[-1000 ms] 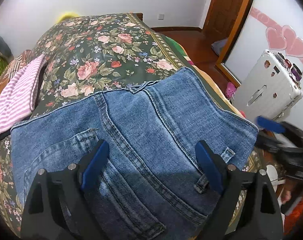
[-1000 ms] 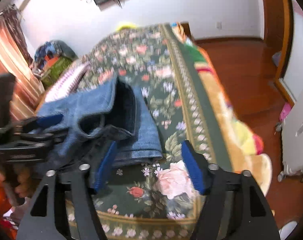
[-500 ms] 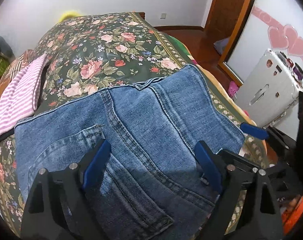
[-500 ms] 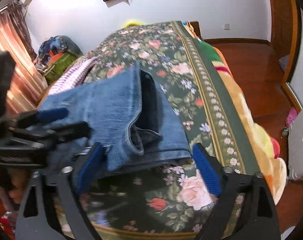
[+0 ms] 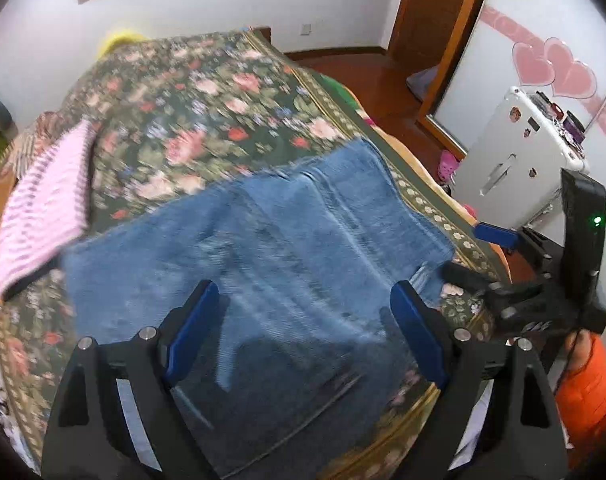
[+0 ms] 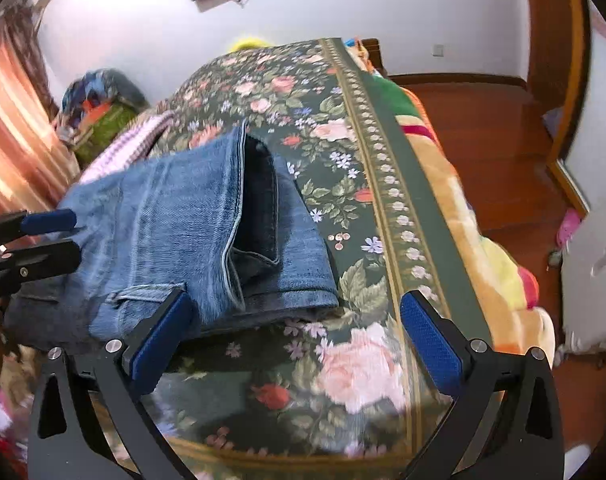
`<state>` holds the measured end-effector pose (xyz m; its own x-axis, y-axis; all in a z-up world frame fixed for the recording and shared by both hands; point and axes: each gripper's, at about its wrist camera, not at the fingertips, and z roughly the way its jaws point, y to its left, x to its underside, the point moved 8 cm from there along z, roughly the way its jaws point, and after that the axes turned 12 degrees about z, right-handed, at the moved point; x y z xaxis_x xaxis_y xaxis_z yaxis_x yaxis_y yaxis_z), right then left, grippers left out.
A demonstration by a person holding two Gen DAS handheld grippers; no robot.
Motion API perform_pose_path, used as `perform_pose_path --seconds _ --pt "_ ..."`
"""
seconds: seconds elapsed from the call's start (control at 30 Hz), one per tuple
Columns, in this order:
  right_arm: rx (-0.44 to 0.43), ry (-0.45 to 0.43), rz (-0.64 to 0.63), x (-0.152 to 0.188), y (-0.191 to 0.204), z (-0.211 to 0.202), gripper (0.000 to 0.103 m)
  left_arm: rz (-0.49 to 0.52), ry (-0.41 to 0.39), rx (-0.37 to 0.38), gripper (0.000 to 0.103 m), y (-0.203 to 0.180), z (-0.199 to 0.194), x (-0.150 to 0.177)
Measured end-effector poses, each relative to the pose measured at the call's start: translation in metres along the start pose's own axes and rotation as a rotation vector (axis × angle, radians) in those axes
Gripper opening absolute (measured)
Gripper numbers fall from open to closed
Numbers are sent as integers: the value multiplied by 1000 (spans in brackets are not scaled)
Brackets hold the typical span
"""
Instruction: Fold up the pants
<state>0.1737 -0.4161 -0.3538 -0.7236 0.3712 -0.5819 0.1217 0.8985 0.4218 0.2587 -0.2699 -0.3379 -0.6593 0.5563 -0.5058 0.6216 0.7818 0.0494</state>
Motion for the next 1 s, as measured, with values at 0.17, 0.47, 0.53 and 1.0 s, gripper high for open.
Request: perform_pose_path --seconds 0.17,0.47,0.53,1.0 --pt "-22 -40 -29 0 28 -22 103 15 -30 -148 89 59 -21 -4" --pt "-59 71 16 23 70 6 103 9 -6 -121 89 136 5 -8" --pt "-56 115 41 31 73 19 103 50 29 -121 89 146 22 -6" --pt "-41 178 13 8 80 81 103 -173 65 200 95 173 75 45"
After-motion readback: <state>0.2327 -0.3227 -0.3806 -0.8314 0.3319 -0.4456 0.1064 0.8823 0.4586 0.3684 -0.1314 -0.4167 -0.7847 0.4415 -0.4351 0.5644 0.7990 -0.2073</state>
